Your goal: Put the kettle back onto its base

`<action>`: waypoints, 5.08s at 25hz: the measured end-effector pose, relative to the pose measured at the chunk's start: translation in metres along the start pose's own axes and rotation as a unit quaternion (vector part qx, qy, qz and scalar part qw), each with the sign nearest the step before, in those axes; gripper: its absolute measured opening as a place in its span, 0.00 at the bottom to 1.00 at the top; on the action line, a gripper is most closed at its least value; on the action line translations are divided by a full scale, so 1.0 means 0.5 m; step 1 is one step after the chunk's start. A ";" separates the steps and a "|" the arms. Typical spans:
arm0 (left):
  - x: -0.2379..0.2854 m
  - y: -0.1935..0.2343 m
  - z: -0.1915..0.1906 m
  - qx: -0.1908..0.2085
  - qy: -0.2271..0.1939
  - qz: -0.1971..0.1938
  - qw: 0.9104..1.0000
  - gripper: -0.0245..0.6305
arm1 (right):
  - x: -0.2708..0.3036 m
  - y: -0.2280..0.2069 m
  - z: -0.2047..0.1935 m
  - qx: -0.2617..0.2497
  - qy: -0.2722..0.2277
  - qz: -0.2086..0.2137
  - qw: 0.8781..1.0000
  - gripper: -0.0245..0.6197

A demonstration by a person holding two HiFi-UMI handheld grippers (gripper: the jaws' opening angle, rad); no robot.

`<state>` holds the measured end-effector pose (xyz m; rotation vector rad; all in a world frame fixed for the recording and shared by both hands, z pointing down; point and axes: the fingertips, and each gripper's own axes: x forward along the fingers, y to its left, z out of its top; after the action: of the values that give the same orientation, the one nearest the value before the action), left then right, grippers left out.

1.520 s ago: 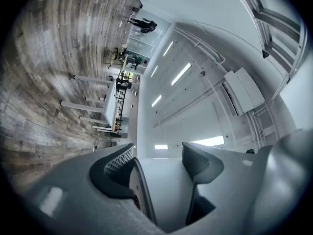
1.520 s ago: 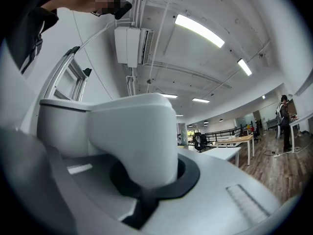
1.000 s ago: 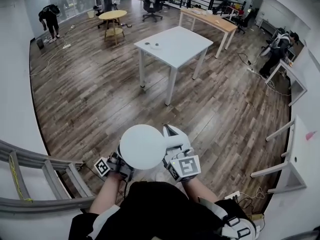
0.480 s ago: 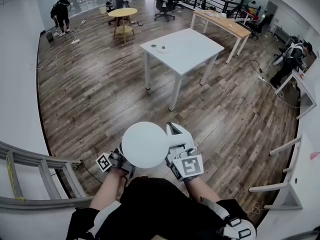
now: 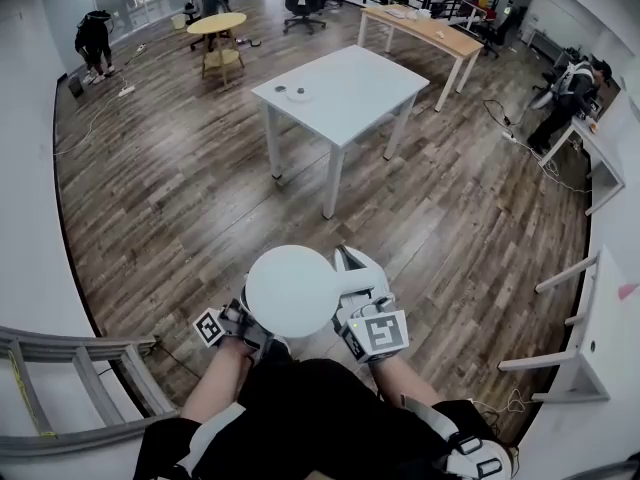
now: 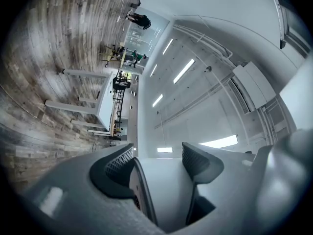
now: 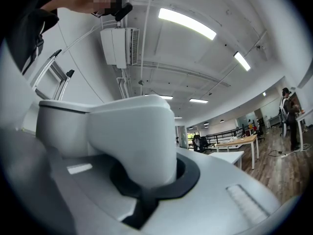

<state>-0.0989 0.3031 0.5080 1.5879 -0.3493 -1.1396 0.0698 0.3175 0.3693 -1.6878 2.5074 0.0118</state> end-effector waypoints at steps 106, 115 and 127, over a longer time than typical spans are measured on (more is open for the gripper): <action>1.076 0.595 0.795 -0.047 0.067 -0.005 0.997 0.50 | 1.268 -0.594 -0.140 -0.027 -0.020 -0.057 0.998 0.05; 1.121 0.635 0.871 -0.059 0.092 0.001 0.994 0.50 | 1.346 -0.595 -0.163 -0.028 -0.021 -0.082 0.996 0.05; 1.231 0.732 0.866 -0.083 0.105 0.002 0.991 0.50 | 1.408 -0.710 -0.187 -0.038 -0.011 -0.113 0.993 0.05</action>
<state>-0.0231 -0.5288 0.5563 1.5412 -0.1155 -0.9616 0.1276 -0.4731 0.4108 -1.9816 2.3129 0.1052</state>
